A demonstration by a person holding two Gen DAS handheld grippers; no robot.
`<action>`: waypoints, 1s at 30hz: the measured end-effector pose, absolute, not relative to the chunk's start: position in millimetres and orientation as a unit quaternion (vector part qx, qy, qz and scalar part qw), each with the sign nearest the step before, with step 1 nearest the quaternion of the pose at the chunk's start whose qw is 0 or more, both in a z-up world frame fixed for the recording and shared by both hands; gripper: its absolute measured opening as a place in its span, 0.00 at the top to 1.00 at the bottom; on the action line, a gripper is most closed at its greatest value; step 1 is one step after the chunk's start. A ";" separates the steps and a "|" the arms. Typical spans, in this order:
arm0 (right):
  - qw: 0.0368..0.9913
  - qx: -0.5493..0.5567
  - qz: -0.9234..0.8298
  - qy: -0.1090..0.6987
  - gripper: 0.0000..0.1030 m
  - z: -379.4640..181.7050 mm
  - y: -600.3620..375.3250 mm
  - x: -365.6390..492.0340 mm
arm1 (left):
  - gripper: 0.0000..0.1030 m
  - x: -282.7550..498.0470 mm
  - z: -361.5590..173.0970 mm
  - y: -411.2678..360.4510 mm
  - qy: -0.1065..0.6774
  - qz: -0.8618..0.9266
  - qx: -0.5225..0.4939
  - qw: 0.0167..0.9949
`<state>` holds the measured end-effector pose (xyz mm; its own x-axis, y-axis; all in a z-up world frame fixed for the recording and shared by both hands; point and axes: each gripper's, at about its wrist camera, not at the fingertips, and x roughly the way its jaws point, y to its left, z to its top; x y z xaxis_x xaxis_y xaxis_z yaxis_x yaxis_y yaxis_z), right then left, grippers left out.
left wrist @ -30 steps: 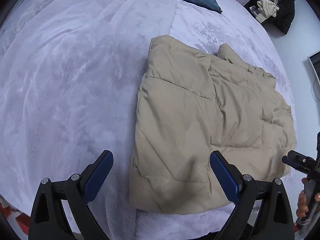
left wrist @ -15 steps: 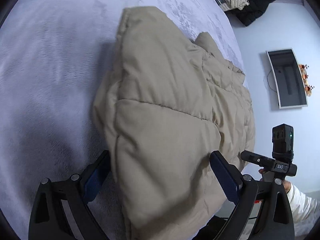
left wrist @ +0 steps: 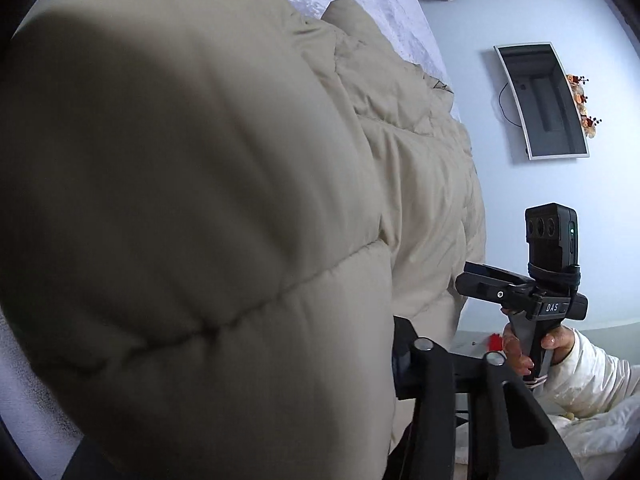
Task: Fold large clothes
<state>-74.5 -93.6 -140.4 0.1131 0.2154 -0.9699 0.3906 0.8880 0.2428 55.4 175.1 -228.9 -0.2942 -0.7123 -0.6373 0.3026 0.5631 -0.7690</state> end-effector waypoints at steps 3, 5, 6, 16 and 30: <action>0.715 0.238 -0.048 0.655 0.00 -126.8 -95.0 -76.0 | 0.67 53.2 -211.7 174.9 0.663 -0.446 -0.144 0.584; 0.724 0.234 -0.046 0.647 0.00 -116.9 -97.6 -78.7 | 0.67 50.9 -201.1 173.9 0.658 -0.446 -0.145 0.589; 0.730 0.231 -0.047 0.642 0.00 -112.7 -98.5 -79.6 | 0.67 49.8 -195.2 173.8 0.656 -0.446 -0.144 0.592; 0.767 0.217 -0.088 0.597 0.78 -102.2 -125.7 -75.1 | 0.67 33.1 -144.7 170.1 0.649 -0.413 -0.112 0.629; 0.751 0.279 -0.001 0.599 0.87 -156.3 -169.9 -41.6 | 0.67 -6.1 -52.0 67.2 0.647 -0.339 -0.033 0.682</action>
